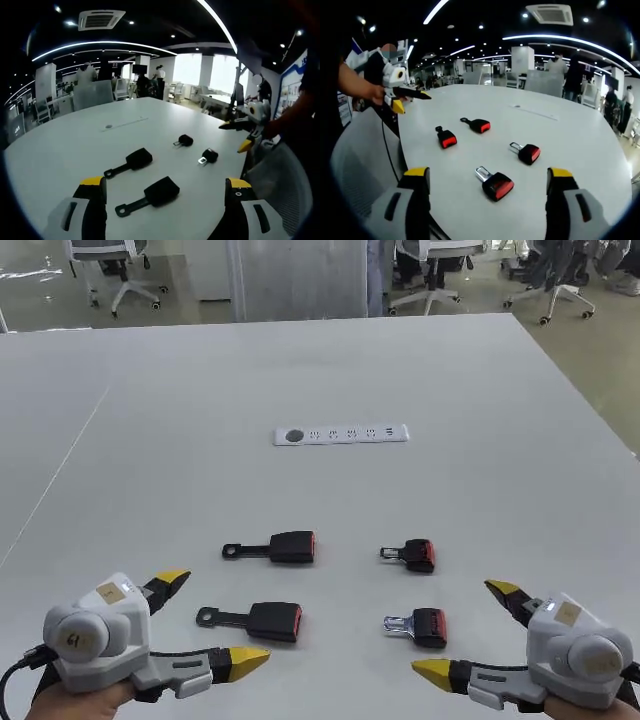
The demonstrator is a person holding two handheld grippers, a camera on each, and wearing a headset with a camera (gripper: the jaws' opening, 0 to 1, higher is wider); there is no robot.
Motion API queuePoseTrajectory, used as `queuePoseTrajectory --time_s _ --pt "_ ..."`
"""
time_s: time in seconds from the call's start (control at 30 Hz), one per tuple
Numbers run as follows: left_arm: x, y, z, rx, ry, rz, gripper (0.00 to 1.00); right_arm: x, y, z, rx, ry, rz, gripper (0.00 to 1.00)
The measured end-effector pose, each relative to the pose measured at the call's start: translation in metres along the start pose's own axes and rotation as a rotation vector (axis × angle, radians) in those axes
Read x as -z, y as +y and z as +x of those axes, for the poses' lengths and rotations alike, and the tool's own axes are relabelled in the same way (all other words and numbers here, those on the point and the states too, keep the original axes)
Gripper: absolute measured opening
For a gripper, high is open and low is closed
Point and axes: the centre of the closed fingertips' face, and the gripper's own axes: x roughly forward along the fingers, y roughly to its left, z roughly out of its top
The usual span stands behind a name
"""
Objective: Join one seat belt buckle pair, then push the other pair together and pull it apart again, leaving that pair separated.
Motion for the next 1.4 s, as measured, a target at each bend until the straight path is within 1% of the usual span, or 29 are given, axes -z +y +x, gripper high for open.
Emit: queuePoseTrajectory --time_s 0.3,0.77,1.17,1.4 --pt "-0.001 0.001 0.001 0.000 0.000 0.001 1.00 0.000 -0.001 0.000 0.001 -0.002 0.002 0.98" --pt "0.001 0.000 0.003 0.005 0.010 0.001 1.00 -0.002 -0.002 0.003 -0.001 -0.004 0.009 0.98" --pt "0.001 0.002 0.006 0.014 0.016 0.008 1.00 -0.001 -0.002 0.003 -0.002 -0.002 0.012 0.97" --pt "0.000 0.003 0.011 0.027 0.024 0.019 1.00 0.000 -0.004 0.003 -0.008 0.002 0.010 0.97"
